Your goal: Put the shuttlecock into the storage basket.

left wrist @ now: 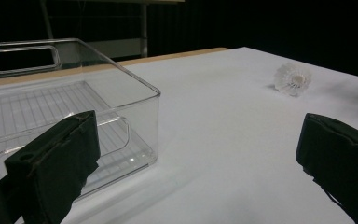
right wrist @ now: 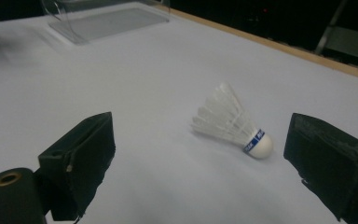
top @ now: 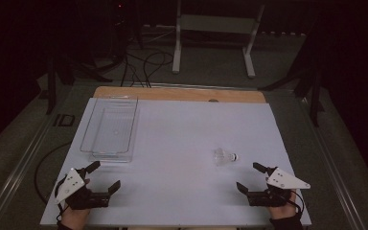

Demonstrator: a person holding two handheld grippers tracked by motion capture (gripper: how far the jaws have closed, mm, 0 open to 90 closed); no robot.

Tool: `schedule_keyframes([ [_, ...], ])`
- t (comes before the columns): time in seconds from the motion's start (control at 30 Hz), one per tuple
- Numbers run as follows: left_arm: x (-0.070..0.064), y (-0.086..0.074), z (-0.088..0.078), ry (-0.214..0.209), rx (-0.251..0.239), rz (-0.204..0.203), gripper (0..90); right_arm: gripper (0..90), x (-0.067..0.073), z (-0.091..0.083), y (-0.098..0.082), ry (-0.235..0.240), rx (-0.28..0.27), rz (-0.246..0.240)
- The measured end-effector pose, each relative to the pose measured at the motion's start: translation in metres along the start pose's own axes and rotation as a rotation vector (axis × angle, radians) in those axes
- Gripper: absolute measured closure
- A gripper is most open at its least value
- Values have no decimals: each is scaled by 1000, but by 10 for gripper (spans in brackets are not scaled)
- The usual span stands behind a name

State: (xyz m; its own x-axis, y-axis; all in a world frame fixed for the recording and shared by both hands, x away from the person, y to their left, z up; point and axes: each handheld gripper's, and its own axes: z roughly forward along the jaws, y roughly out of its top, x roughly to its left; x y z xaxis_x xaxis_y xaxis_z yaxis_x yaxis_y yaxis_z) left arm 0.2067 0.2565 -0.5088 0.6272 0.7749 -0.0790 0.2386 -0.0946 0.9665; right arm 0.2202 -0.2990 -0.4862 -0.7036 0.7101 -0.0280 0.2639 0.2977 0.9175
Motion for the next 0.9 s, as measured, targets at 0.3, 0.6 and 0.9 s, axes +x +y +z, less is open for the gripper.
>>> schedule_keyframes([
  [0.3,0,0,0,-3,-3,-4,3,88,-1,-8,21,47,10,-40],
  [0.6,-1,0,3,-10,4,1,3,88,-13,-14,39,101,69,-50],
  [0.9,0,0,3,-12,3,-1,3,89,-24,-10,50,179,154,-72],
])
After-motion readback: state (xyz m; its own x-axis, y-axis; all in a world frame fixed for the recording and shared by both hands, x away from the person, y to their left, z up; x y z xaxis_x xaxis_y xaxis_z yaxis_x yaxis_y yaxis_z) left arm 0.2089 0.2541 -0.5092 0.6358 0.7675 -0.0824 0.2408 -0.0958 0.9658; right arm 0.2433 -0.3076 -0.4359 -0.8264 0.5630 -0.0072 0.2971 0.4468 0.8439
